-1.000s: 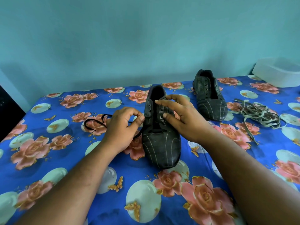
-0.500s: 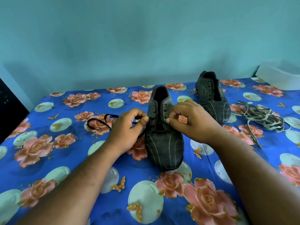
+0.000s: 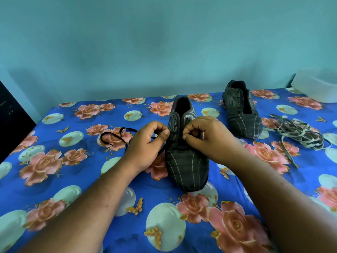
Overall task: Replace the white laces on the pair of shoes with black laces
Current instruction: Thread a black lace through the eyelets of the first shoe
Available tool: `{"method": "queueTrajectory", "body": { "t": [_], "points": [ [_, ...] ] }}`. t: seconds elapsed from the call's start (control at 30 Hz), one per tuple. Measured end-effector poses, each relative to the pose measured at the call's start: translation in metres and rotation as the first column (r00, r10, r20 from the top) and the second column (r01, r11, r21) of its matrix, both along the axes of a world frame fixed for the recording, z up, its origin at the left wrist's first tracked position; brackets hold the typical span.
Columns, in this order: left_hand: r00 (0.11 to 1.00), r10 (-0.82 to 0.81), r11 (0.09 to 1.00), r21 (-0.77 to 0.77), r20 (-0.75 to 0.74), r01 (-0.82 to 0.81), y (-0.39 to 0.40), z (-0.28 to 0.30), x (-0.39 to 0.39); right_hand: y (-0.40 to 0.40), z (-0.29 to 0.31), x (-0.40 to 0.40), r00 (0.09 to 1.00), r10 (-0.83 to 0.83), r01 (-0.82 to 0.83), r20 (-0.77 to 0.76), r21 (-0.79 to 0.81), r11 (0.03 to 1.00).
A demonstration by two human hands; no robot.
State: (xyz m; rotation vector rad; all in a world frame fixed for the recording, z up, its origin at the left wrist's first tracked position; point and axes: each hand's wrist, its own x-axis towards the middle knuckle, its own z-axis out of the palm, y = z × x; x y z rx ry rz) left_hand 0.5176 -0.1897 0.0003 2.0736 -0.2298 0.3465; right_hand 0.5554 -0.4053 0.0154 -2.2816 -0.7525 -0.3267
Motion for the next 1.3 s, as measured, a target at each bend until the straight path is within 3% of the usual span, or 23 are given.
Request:
{"method": "queueTrajectory", "body": {
  "t": [0.23,0.67,0.83,1.03,1.3],
  "points": [
    [1.0,-0.027,0.999,-0.032,-0.014,0.026,0.0,0.0,0.0,0.013,-0.003,-0.007,0.997,-0.076,0.074,0.02,0.061,0.995],
    [1.0,-0.007,0.999,-0.048,0.017,0.008,-0.004,0.005,0.0,0.019,0.0,-0.012,0.989,-0.123,0.128,-0.082,0.048,0.991],
    [0.999,0.021,0.989,-0.143,-0.042,-0.027,-0.004,0.005,0.005,0.021,0.003,-0.015,0.983,-0.135,0.142,-0.125,0.049,0.989],
    [0.988,-0.06,0.961,-0.277,-0.144,0.018,-0.004,0.006,0.002,0.021,0.005,-0.016,0.974,-0.188,0.189,-0.123,-0.009,0.982],
    [0.979,-0.075,0.955,-0.295,-0.187,0.017,-0.005,0.008,-0.001,0.02,0.0,-0.013,0.979,-0.142,0.153,-0.144,0.067,0.986]
  ]
}}
